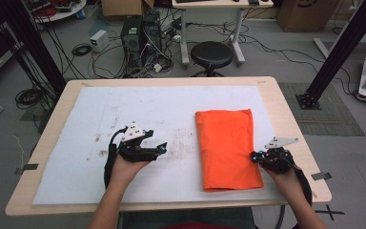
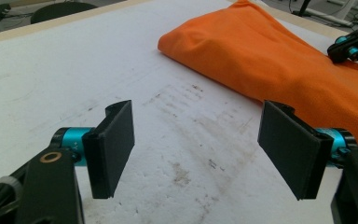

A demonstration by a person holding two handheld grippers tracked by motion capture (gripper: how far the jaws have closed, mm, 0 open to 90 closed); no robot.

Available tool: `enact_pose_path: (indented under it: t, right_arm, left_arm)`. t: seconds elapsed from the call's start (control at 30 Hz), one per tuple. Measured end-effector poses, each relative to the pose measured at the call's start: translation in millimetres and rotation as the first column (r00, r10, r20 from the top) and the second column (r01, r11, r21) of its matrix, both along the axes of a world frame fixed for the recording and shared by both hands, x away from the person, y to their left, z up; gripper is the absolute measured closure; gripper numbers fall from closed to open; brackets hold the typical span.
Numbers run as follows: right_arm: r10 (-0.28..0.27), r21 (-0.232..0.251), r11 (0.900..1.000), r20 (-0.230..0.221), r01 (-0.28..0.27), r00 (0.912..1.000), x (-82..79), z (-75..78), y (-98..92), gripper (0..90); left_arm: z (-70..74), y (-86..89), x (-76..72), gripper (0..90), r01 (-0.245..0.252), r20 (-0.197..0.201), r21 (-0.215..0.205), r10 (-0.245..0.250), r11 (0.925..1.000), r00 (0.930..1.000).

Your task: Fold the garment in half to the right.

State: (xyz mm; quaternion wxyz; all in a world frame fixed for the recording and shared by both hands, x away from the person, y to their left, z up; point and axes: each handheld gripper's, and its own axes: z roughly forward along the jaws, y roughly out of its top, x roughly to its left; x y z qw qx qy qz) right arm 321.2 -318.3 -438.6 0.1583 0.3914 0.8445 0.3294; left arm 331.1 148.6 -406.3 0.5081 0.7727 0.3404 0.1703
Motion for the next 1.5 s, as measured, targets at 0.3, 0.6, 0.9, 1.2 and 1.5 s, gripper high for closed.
enact_pose_path:
  t: [0.3, 0.6, 0.9, 1.2, 1.5]
  right_arm:
    - [0.002, -0.002, 1.000, 0.005, -0.002, 1.0000, 3.4, -4.1, -3.7, 83.5]
    - [-0.040, 0.051, 0.998, 0.053, 0.037, 0.9978, 11.4, 18.5, -9.5, 61.5]
    - [-0.157, 0.073, 0.986, 0.122, 0.148, 0.9801, 83.0, 35.2, -2.7, 53.7]
    - [-0.264, 0.130, 0.956, -0.017, 0.264, 0.9644, 164.8, 20.4, -5.3, 65.7]
    - [-0.288, 0.101, 0.952, -0.022, 0.289, 0.9574, 168.1, 14.9, -7.4, 87.2]
  left_arm:
    - [-1.0, 0.5, 0.5, 27.1, 0.000, -0.007, 0.004, 0.000, 1.0000, 1.0000]
    - [0.5, 0.2, 0.9, 27.1, -0.002, -0.002, -0.001, 0.002, 1.0000, 1.0000]
    - [-0.1, 2.1, 2.9, 27.1, -0.005, -0.002, 0.002, 0.005, 1.0000, 1.0000]
    - [-2.7, 8.2, 5.7, 27.1, -0.018, -0.010, -0.001, 0.018, 0.9998, 0.9998]
    - [-3.1, 16.4, 8.3, 27.1, -0.044, -0.009, -0.007, 0.044, 0.9990, 0.9990]
